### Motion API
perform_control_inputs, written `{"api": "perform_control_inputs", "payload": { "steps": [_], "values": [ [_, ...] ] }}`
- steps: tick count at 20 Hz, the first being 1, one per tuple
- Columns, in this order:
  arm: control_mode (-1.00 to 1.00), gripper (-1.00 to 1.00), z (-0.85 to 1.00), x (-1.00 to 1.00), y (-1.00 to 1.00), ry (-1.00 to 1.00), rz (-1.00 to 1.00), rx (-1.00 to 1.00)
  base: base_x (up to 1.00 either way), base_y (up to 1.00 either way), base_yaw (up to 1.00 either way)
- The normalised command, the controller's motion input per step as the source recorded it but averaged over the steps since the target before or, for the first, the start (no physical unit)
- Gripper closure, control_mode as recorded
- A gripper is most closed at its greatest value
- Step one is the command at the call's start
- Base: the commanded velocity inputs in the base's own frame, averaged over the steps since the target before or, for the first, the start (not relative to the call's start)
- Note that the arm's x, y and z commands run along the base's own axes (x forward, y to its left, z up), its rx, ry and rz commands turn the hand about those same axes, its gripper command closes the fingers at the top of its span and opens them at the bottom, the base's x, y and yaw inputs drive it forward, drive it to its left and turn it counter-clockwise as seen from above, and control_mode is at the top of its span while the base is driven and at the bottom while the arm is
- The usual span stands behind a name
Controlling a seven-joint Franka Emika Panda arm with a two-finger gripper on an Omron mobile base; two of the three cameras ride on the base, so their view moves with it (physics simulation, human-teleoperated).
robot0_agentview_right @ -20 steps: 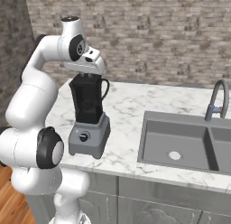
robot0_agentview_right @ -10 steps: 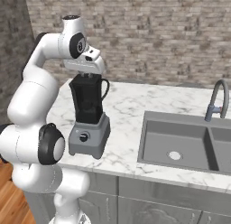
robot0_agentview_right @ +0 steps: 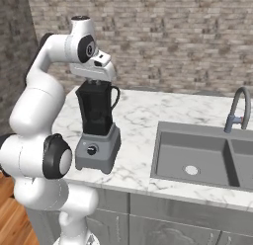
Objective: Open the blender lid, put the kiwi in the blender, close the lid, and start the blender.
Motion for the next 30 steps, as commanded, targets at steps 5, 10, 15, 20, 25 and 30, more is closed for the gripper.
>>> {"api": "perform_control_inputs", "payload": {
  "steps": [5, 10, 15, 20, 25, 30],
  "values": [
    [-1.0, 1.0, -0.04, 0.0, 0.29, 0.0, 0.01, 0.0, 0.0, 0.0, 0.0],
    [-1.0, 1.0, -0.28, 0.05, 0.05, 0.0, 0.0, 0.0, 0.0, 0.0, 0.0],
    [-1.0, 1.0, 0.0, 0.2, -0.14, 0.01, -0.01, 0.0, 0.0, 0.0, 0.0],
    [-1.0, 1.0, 0.0, 0.32, 0.0, 0.0, 0.0, 0.0, 0.0, 0.0, 0.0],
    [-1.0, 1.0, -0.21, 0.0, -0.06, 0.0, 0.0, 0.0, 0.0, 0.0, 0.0],
    [-1.0, 1.0, -0.1, -0.01, -0.28, -0.03, 0.0, 0.0, 0.0, 0.0, 0.0]
  ]
}}
